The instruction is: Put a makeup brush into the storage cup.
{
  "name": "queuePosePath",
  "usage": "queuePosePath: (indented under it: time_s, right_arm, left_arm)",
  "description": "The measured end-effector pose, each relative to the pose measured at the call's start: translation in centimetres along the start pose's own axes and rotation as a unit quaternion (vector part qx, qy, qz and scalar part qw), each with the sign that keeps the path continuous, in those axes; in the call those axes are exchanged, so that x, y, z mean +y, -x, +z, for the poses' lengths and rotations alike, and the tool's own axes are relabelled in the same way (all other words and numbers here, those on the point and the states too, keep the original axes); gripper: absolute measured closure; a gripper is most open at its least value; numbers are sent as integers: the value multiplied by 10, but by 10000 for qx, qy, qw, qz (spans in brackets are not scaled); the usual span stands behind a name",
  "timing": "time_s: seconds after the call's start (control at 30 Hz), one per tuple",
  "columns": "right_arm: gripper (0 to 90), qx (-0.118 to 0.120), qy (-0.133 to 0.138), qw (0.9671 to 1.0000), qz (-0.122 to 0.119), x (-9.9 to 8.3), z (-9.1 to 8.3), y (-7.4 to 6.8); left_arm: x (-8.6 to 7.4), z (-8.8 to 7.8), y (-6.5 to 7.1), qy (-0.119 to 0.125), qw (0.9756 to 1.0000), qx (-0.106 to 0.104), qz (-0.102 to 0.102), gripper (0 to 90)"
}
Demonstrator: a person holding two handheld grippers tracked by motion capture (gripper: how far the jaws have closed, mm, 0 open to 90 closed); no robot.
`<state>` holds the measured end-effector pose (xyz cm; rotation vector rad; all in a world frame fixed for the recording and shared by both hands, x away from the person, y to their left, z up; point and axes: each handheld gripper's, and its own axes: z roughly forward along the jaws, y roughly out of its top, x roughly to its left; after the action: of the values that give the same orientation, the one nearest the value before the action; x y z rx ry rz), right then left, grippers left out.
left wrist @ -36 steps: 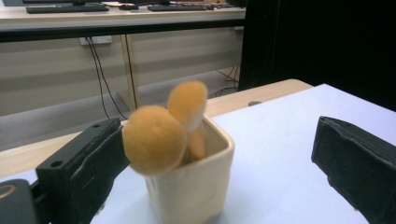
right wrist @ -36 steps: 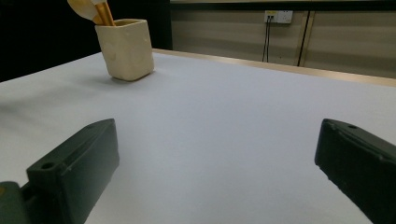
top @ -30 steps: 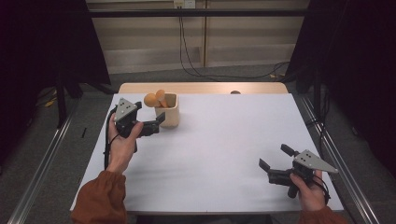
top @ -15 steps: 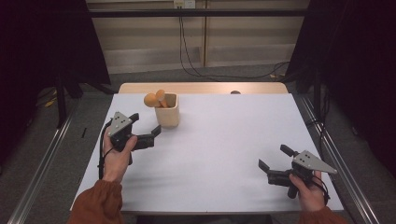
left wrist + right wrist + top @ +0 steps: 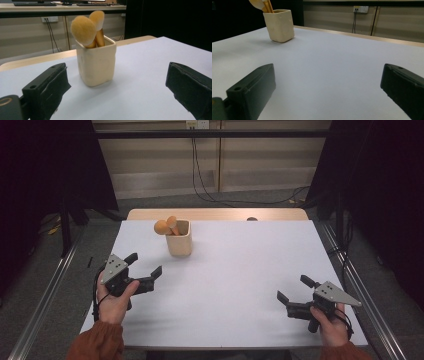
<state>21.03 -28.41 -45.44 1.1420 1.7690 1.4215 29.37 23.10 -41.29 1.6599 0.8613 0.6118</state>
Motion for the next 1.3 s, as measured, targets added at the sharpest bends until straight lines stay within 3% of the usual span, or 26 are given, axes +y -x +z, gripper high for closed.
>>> queuePosePath:
  time_s: [0.23, 0.3, 0.37, 0.63, 0.77, 0.9, 1.07, 1.13, 1.3]
  right_arm:
    - [0, 15, -2, 10000, 2, 0, 1, -1]
    - [0, 8, -13, 10000, 4, 0, 1, -1]
    - [0, 6, -7, 10000, 13, 0, 1, -1]
    - [0, -47, -5, 10000, 6, 0, 0, 0]
    - [0, -62, -46, 10000, 13, -1, 0, 2]
    - [0, -55, -20, 10000, 13, -1, -1, 2]
    - [0, -4, -17, 10000, -5, 0, 1, 1]
    - [0, 33, -23, 10000, -37, 0, 2, 1]
    - [0, 69, -54, 9999, -66, 0, 4, 1]
  left_arm:
    - [-8, -17, 3, -65, 10000, 41, -36, 39]
    - [-9, -21, 6, -54, 10000, 54, 47, 34]
    - [-10, -24, 7, -67, 9999, -124, 19, 34]
    - [-17, -40, 12, -37, 10000, 35, 66, 35]
    - [-21, -43, 15, -48, 9998, -32, 176, 35]
    - [-25, -48, 13, 17, 9999, 67, 125, 35]
    - [-32, -51, 14, -26, 10000, 33, -40, 34]
    - [-31, -52, 15, -4, 10000, 79, 32, 34]
    - [-33, -51, 13, -18, 9999, 120, -27, 34]
